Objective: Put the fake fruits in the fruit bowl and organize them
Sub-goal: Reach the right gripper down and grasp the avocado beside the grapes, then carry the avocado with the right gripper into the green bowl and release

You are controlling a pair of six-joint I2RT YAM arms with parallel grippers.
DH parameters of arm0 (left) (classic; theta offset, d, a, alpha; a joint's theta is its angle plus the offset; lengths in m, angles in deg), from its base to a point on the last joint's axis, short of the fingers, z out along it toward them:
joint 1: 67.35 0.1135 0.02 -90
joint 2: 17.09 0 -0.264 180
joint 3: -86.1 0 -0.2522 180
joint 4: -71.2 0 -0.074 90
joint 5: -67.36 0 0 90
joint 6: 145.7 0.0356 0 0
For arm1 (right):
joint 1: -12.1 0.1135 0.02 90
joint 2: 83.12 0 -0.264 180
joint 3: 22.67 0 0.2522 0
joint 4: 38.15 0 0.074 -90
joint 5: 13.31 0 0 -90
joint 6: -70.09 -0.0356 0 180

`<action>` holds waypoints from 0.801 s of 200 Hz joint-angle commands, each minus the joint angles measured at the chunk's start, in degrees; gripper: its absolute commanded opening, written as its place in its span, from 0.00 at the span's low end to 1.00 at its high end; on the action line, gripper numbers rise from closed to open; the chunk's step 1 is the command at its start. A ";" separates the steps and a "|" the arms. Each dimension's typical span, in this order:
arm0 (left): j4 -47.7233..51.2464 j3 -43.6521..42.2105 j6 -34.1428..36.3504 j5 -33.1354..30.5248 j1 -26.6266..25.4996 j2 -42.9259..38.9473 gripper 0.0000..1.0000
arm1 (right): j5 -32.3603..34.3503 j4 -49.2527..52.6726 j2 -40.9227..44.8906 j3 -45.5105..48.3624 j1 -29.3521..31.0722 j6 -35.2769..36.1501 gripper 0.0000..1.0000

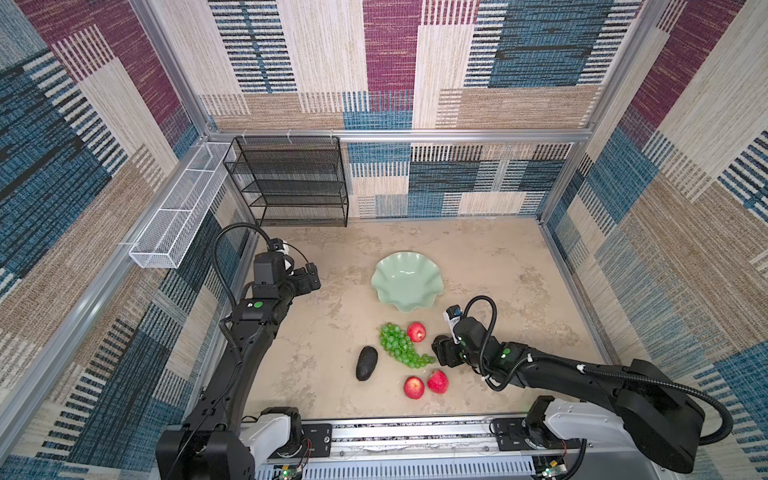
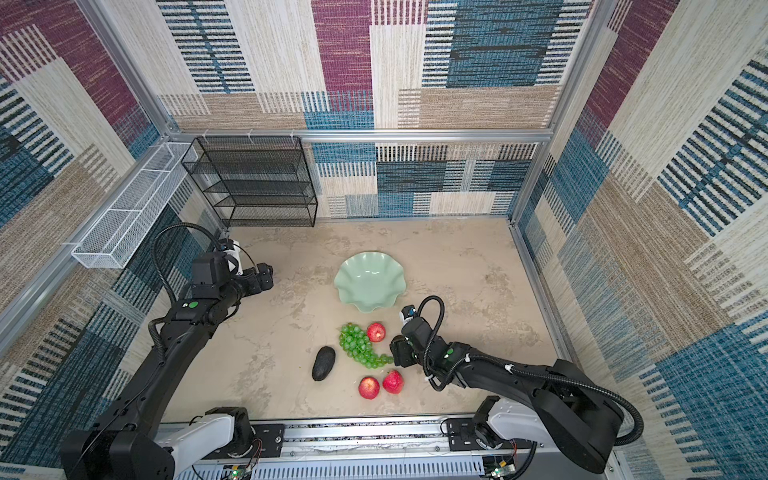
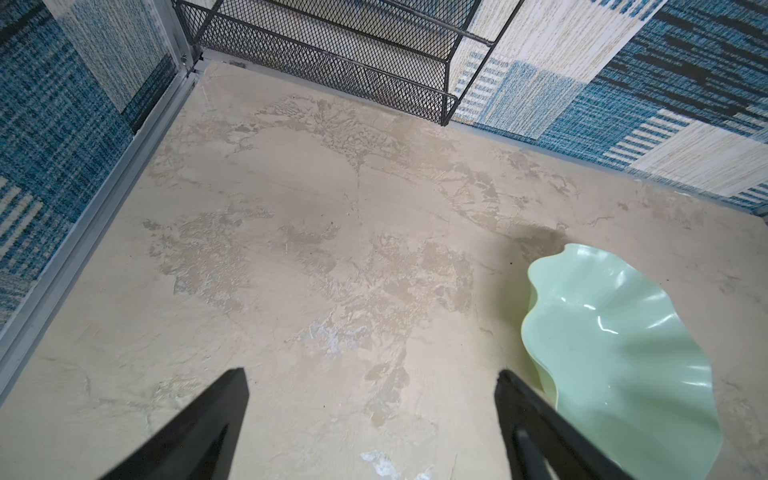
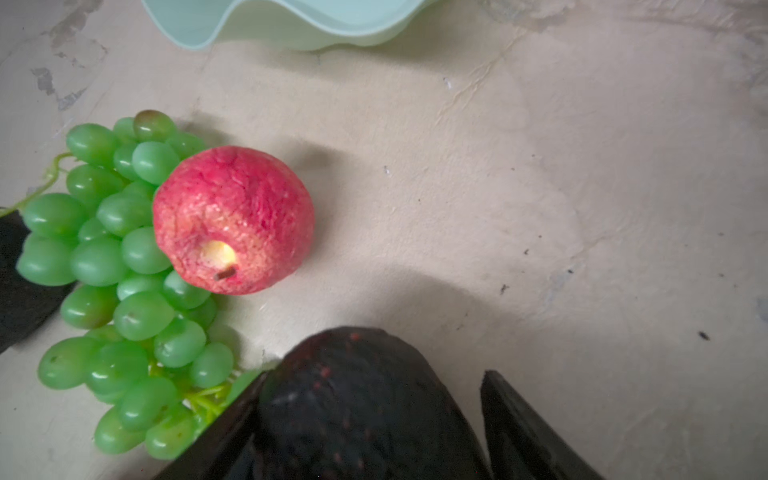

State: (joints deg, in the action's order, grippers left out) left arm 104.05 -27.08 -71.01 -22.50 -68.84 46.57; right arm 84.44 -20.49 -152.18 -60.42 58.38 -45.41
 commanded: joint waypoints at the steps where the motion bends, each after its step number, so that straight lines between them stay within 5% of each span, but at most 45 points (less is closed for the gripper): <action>1: -1.30 -0.13 -2.00 -1.28 0.09 -0.37 0.96 | 3.63 -1.37 -0.08 0.18 0.12 -2.66 0.65; 75: -1.41 -0.67 -2.89 -1.02 0.18 -0.63 0.96 | 10.79 8.81 3.54 -17.04 0.04 -2.23 0.50; 115: -1.39 -1.55 -3.43 -1.40 0.18 -2.22 0.96 | 13.49 4.86 -13.82 -32.44 -1.04 5.41 0.50; 160: 1.26 -4.68 -5.03 0.68 0.18 -8.88 0.96 | 4.76 0.75 -33.26 -47.26 -6.83 10.41 0.51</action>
State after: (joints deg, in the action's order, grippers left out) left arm 104.21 -29.73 -72.54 -23.70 -68.73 40.74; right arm 94.27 -16.21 -178.71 -102.41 54.14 -38.63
